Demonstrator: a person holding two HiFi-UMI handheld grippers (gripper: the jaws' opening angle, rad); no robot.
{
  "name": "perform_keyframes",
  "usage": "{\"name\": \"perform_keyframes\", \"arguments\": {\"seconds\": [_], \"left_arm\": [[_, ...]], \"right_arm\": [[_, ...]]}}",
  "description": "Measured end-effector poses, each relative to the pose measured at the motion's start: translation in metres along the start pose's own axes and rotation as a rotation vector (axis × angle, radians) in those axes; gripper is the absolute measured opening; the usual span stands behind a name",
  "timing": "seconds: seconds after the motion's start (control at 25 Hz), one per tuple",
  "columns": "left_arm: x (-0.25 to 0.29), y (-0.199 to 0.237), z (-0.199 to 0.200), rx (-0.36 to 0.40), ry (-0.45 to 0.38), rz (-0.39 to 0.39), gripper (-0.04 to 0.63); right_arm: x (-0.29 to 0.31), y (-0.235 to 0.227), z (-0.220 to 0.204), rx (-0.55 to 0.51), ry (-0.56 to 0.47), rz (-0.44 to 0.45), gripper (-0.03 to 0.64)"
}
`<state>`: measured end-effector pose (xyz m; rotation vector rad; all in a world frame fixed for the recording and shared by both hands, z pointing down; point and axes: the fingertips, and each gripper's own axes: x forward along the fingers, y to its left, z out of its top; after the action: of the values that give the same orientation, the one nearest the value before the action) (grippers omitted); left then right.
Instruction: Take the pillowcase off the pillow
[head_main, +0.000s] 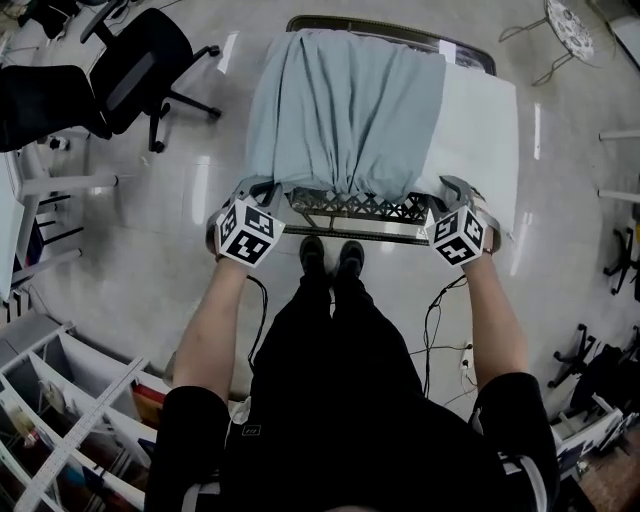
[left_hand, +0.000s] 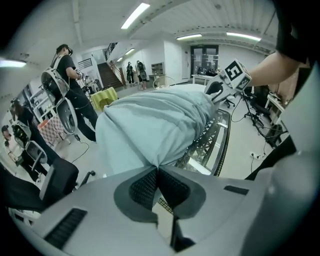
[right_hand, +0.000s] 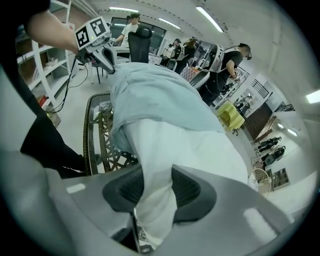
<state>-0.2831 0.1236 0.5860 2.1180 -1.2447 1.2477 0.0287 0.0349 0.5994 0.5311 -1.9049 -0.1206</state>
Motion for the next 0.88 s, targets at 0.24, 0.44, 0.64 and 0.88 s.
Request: {"name": "perform_keyframes", "arguments": {"seconds": [0.24, 0.44, 0.64, 0.88], "left_arm": [[-0.012, 0.039, -0.033, 0.015, 0.031, 0.016, 0.008], [-0.020, 0.075, -0.061, -0.070, 0.038, 0.035, 0.008], [-0.022, 0.082, -0.065, -0.033, 0.038, 0.070, 0.008], [-0.031, 0.119, -0.092, -0.055, 0.053, 0.086, 0.008]], "right_arm": [[-0.010, -0.008, 0.001, 0.040, -0.006, 0.041, 0.151], [-0.011, -0.022, -0.023, 0.079, 0.052, 0.023, 0.142], [-0.012, -0.020, -0.027, 0.096, 0.076, 0.008, 0.138], [-0.020, -0.021, -0.045, 0.139, 0.106, -0.002, 0.138]]}}
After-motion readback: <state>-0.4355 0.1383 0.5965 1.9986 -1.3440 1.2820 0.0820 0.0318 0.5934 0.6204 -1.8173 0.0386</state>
